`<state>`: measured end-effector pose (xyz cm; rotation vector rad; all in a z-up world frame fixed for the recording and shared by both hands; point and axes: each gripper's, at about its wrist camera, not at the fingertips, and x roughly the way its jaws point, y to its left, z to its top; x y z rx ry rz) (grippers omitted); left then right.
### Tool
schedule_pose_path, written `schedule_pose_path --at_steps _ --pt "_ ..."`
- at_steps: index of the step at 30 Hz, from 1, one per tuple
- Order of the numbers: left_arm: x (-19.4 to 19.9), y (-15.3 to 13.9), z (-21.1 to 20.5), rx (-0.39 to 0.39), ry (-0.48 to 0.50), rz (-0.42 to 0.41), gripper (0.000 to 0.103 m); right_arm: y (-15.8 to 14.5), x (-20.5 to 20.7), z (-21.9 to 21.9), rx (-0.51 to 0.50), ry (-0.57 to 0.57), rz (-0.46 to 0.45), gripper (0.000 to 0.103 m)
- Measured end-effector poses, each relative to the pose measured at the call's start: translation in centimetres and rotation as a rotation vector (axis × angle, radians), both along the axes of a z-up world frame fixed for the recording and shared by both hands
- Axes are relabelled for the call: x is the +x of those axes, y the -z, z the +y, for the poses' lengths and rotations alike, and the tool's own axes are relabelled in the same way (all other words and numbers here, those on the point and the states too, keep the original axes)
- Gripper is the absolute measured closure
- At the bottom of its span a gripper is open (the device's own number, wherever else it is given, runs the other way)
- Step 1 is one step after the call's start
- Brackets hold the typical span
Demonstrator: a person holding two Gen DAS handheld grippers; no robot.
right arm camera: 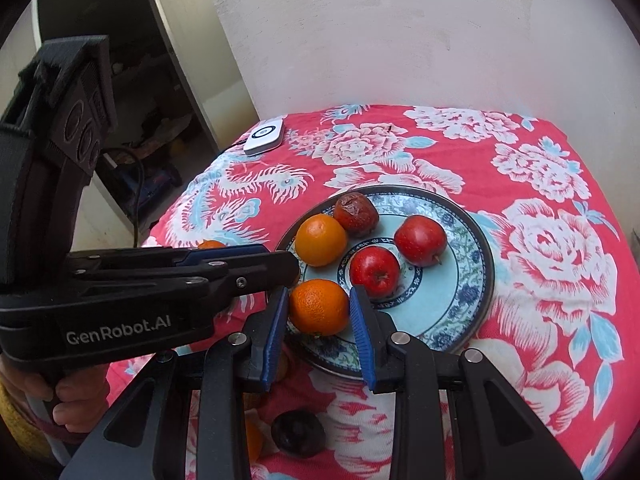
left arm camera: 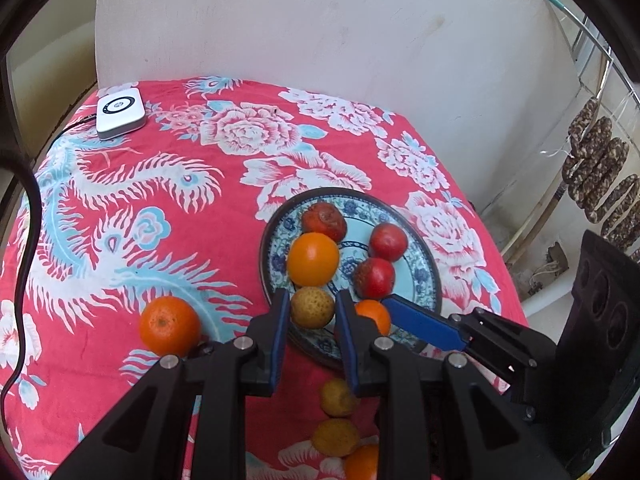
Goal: Organize fruits
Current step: 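Carry both held fruits over the plate and lower them onto it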
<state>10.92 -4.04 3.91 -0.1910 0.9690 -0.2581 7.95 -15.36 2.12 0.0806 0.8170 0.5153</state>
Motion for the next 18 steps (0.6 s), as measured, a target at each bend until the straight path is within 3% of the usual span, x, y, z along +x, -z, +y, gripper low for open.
schedule_pose_path --at_steps 13,18 --pt "0.83 0.47 0.23 -0.015 0.03 0.016 0.078 0.03 0.01 0.21 -0.011 -0.017 -0.026 0.069" --pt "0.67 0.19 0.37 -0.011 0.032 0.013 0.077 -0.04 -0.09 0.16 -0.009 -0.016 -0.027 0.064"
